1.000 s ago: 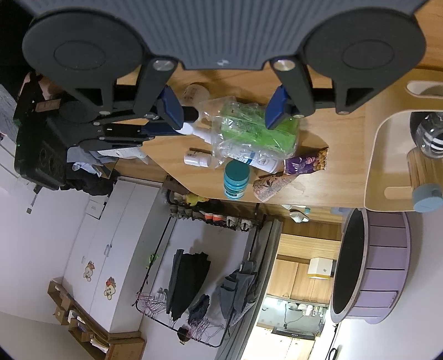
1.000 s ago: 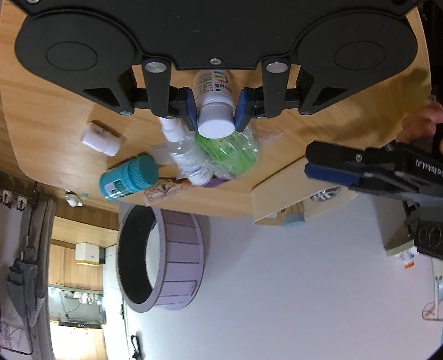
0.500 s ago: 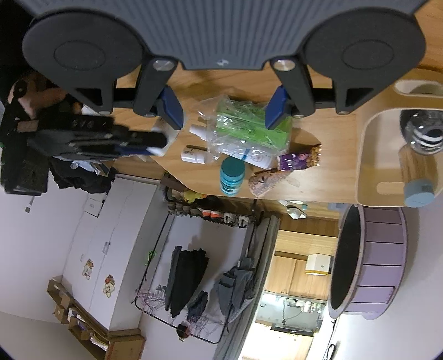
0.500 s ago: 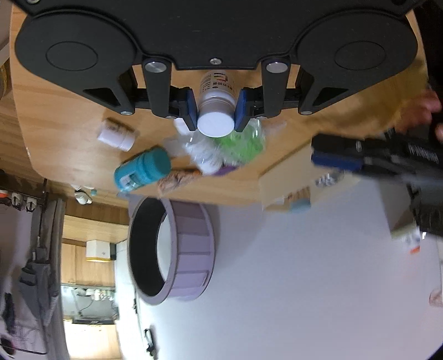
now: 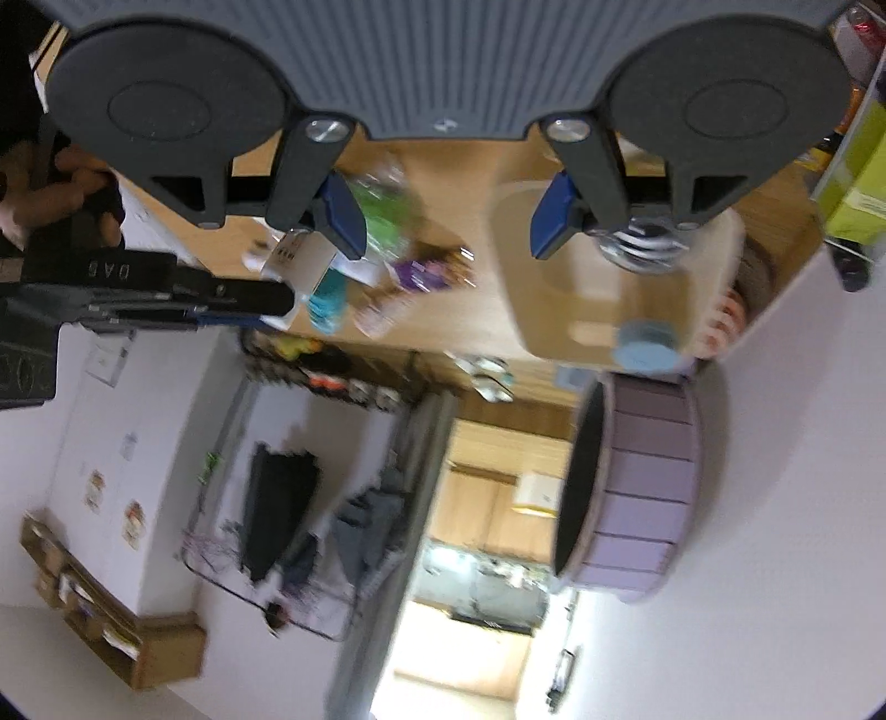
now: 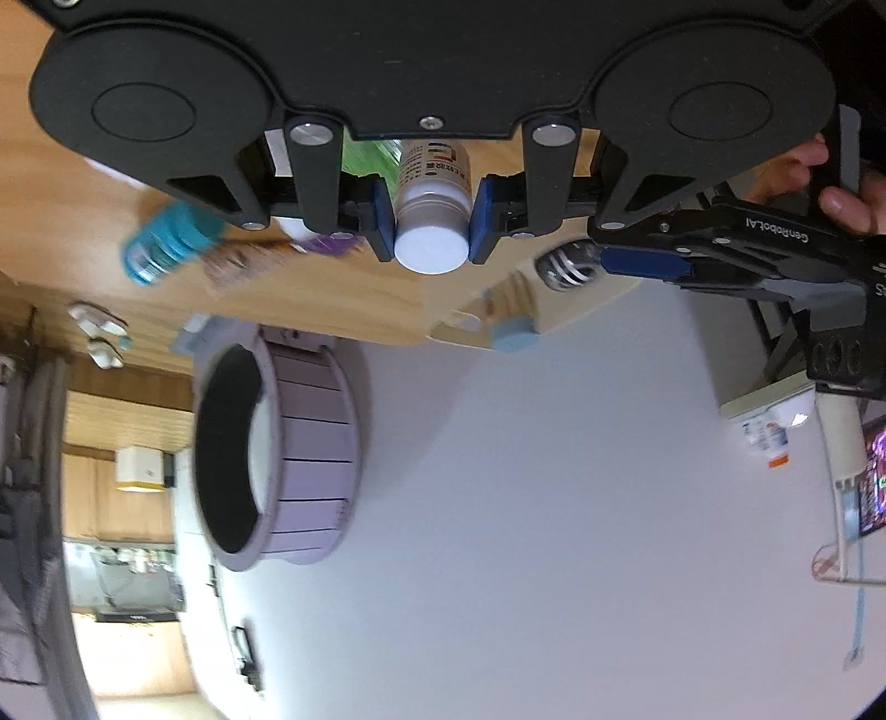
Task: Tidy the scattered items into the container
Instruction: 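Carry the white pill bottle with the right gripper and drop it in the basket, then move the left gripper over the green bagged pack, then close the left gripper on the green bagged pack, then lift the green pack with the left gripper and release it in the basket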
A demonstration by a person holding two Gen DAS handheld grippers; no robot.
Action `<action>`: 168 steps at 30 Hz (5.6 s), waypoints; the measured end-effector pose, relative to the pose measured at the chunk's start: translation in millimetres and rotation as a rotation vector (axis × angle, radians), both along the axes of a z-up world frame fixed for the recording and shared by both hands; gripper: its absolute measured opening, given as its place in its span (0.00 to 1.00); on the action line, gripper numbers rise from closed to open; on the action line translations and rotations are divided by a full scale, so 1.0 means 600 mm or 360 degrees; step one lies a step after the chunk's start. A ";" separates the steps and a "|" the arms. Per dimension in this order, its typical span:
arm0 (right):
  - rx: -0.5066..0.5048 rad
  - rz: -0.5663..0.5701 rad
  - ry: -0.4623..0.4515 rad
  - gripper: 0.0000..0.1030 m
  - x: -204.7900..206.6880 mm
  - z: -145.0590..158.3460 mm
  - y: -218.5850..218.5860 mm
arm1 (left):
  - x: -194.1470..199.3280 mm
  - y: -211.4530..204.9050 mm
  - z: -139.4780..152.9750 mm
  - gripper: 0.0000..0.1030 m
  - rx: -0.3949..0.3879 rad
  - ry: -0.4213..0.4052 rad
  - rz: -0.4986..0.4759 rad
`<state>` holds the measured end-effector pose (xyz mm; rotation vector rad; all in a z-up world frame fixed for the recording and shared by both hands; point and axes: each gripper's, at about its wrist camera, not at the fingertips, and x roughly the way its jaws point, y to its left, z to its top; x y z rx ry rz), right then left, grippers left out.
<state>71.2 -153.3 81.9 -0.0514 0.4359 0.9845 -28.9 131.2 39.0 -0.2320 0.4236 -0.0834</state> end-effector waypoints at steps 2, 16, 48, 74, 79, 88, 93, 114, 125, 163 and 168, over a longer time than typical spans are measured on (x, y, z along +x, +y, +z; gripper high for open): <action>0.0010 0.0073 0.0006 0.28 0.006 0.007 0.038 | -0.007 0.022 0.010 0.64 -0.0013 -0.0034 0.0056; -0.0070 0.0299 0.0007 0.28 0.017 -0.021 0.206 | -0.020 0.093 0.025 0.67 -0.0069 -0.0111 0.0288; 0.0036 -0.0332 0.0025 1.00 0.004 -0.042 -0.096 | 0.048 -0.106 -0.030 0.75 -0.0003 0.0002 -0.0200; 0.0164 -0.0233 0.0139 1.00 0.024 -0.043 -0.165 | 0.203 -0.176 -0.112 0.84 0.0193 0.0320 -0.0300; 0.0166 -0.0181 0.0143 1.00 0.020 -0.042 -0.158 | 0.224 -0.175 -0.128 0.84 0.0143 0.0368 -0.0330; 0.0146 -0.0108 0.0163 1.00 0.017 -0.039 -0.158 | 0.210 -0.182 -0.126 0.72 0.0212 0.0317 -0.0373; 0.0140 -0.0100 0.0167 1.00 0.015 -0.037 -0.156 | 0.198 -0.174 -0.112 0.44 0.0166 0.0274 -0.0367; 0.0108 -0.0011 0.0174 1.00 0.009 -0.033 -0.149 | 0.089 -0.175 -0.039 0.51 0.0351 0.0204 -0.0463; 0.0030 0.0084 0.0185 1.00 0.002 -0.032 -0.148 | 0.140 -0.205 -0.097 0.62 0.0564 0.0340 -0.0786; 0.0273 -0.0018 0.0196 1.00 0.019 -0.027 -0.130 | 0.052 -0.040 0.045 0.09 0.0247 -0.0003 -0.0089; 0.0231 0.0047 0.0198 1.00 0.017 -0.035 -0.097 | 0.104 0.016 0.041 0.09 0.0217 0.0082 0.0150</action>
